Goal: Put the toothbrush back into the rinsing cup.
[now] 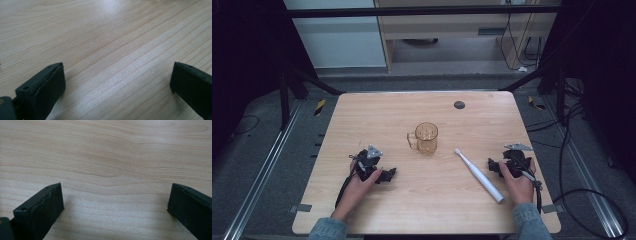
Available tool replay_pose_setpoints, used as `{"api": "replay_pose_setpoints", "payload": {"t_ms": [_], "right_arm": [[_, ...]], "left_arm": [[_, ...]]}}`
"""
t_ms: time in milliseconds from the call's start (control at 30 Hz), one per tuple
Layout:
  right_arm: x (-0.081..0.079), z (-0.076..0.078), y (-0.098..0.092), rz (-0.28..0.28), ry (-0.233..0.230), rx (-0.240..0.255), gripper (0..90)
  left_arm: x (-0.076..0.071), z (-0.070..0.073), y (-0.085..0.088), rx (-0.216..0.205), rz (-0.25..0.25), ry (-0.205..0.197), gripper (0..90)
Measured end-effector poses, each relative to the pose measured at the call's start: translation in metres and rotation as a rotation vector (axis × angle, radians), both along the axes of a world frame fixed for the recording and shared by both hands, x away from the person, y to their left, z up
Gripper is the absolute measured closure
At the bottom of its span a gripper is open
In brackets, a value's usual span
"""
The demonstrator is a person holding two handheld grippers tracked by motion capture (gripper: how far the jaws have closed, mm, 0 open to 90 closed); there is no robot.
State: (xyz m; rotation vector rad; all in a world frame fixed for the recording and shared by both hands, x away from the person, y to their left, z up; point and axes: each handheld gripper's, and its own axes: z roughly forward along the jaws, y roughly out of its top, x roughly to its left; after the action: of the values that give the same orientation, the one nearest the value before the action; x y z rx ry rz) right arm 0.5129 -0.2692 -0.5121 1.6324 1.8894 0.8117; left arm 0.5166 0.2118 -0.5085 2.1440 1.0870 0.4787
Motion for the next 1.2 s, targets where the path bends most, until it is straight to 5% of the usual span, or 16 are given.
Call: {"api": "replay_pose_setpoints", "payload": {"t_ms": [733, 933, 1100, 1200], "right_arm": [[0.000, 0.000, -0.001, -0.008, -0.014, 0.010, 5.2], [-0.003, 0.001, -0.003, -0.030, -0.029, 0.010, 12.9], [-0.022, 0.034, 0.010, 0.024, -0.087, -0.071, 17.1], [-0.040, 0.060, 0.027, 0.084, -0.063, -0.097, 15.1]], "left_arm": [[-0.001, 0.000, 0.000, -0.001, 0.004, 0.000, 0.0], [-0.001, 0.000, -0.001, -0.003, 0.008, 0.001, 0.0], [-0.001, 0.000, -0.001, -0.003, 0.006, 0.001, 0.0], [-0.001, 0.000, -0.001, -0.002, 0.005, 0.001, 0.0]]}}
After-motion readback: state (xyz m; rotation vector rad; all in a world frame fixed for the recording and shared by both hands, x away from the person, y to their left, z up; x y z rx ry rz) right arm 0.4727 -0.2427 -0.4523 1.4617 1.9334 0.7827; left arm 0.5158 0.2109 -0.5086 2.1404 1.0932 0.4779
